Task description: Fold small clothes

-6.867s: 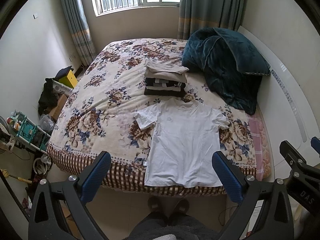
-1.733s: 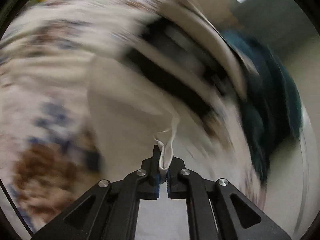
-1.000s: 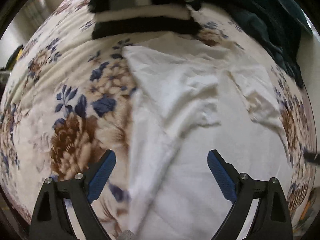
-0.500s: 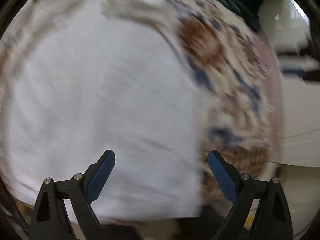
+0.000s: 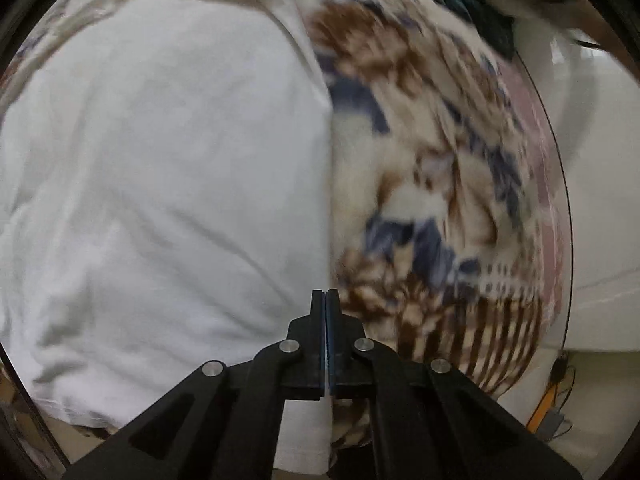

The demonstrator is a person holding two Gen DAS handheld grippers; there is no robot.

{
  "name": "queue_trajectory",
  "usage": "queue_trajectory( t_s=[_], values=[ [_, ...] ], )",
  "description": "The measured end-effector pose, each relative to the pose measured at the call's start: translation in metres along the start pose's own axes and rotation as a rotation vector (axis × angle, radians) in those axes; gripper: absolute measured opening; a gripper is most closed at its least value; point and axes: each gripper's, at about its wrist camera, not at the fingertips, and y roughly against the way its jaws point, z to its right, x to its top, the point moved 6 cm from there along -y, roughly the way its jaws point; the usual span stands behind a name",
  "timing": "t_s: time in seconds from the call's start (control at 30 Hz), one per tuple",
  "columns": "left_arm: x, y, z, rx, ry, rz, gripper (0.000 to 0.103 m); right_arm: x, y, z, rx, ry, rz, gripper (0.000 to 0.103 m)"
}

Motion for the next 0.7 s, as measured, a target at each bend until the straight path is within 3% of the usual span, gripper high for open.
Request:
queue_trajectory(
  t_s=[0.13, 0.2, 0.23, 0.27, 0.37, 0.47, 0.53, 0.57, 0.6, 0.63, 0.7],
  values=[
    [0.012, 0.027, -0.015, 0.0, 0.06, 0.05, 0.0, 0.043, -0.041, -0.023, 0.083, -0.039, -0.011, 0.05],
    [0.013, 0.039, -0.023, -0.004, 0.093, 0.067, 0.0, 0.058, -0.056, -0.035, 0.094, -0.052, -0.002, 0.045],
    [0.011, 0.044, -0.027, -0.008, 0.111, 0.074, 0.0, 0.061, -0.06, -0.041, 0.089, -0.043, 0.002, 0.022],
    [0.01, 0.052, -0.033, -0.01, 0.132, 0.084, 0.0, 0.063, -0.063, -0.049, 0.054, -0.022, 0.002, 0.008],
    [0.003, 0.057, -0.044, -0.011, 0.131, 0.056, 0.0, 0.062, -0.064, -0.07, 0.007, 0.02, 0.016, 0.006],
    [-0.009, 0.042, -0.044, -0.106, 0.132, -0.002, 0.003, 0.059, -0.06, -0.087, -0.047, 0.069, -0.006, 0.006],
    [-0.015, 0.026, -0.038, -0.116, 0.114, -0.046, 0.024, 0.058, -0.062, -0.086, -0.097, 0.075, -0.036, 0.006],
    [-0.017, 0.018, -0.033, -0.136, 0.104, -0.054, 0.046, 0.058, -0.064, -0.086, -0.124, 0.075, -0.048, 0.006],
    [-0.018, 0.012, -0.028, -0.157, 0.102, -0.055, 0.055, 0.057, -0.067, -0.085, -0.141, 0.075, -0.06, 0.006],
    [-0.019, 0.006, -0.025, -0.164, 0.097, -0.061, 0.055, 0.055, -0.07, -0.084, -0.153, 0.076, -0.086, 0.007],
    [-0.021, -0.005, -0.018, -0.158, 0.062, -0.078, 0.055, 0.047, -0.078, -0.078, -0.177, 0.098, -0.152, 0.017]
  ],
)
